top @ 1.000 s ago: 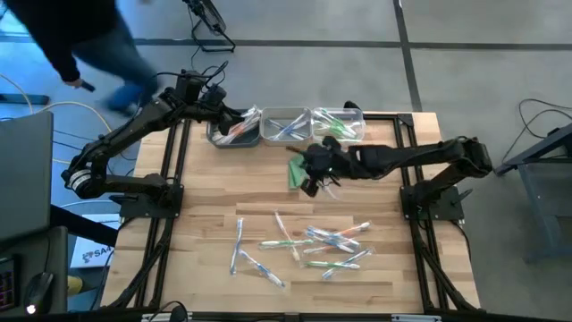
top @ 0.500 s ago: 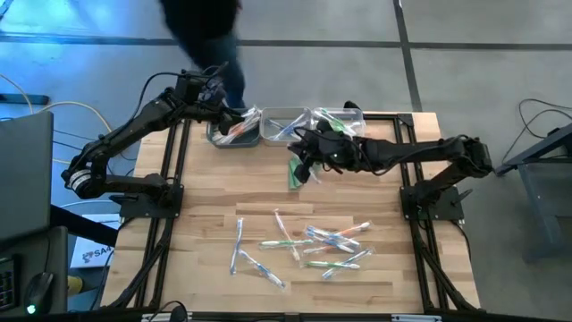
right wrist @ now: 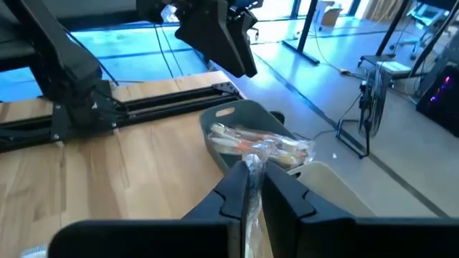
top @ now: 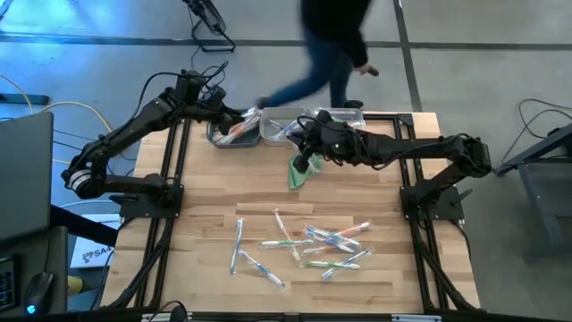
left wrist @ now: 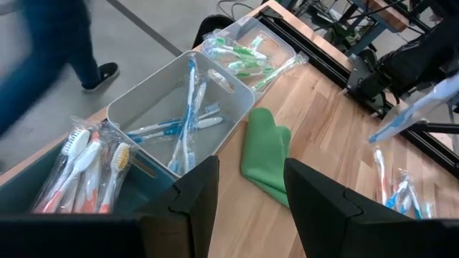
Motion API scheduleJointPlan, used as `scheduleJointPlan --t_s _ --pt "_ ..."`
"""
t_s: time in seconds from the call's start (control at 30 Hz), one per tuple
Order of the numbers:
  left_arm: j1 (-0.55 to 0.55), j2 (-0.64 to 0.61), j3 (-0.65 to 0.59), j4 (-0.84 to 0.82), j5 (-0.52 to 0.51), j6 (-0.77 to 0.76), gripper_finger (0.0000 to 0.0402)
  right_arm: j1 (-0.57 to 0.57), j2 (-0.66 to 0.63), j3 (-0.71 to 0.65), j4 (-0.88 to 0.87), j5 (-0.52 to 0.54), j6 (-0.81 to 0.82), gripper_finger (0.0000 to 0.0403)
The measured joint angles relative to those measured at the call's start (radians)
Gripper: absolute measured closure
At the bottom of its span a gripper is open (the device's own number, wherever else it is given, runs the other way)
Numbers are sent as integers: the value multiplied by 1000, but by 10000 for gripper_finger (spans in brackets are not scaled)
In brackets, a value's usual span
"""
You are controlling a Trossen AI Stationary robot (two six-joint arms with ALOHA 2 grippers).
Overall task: Pick & Place Toothbrushes
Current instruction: Put the blue toothbrush into the gray bin
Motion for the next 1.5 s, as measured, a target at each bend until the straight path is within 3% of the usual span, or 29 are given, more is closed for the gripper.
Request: scheduleJointPlan --t_s 0.27,0.53,0.83,1.2,1.5 --pt "0 0 1 35 -27 4 246 -58 0 0 84 -15 -31 380" --pt "0 -41 1 31 -89 149 246 -120 0 0 197 -36 -57 380" --pt "1 -252 -30 -76 -225 261 246 -170 72 0 359 -101 -65 380" --pt "1 -550 -249 -47 -229 233 246 -233 220 89 398 -119 -141 380" --pt "1 -697 -289 -87 -229 198 246 -307 354 151 393 -161 -201 380"
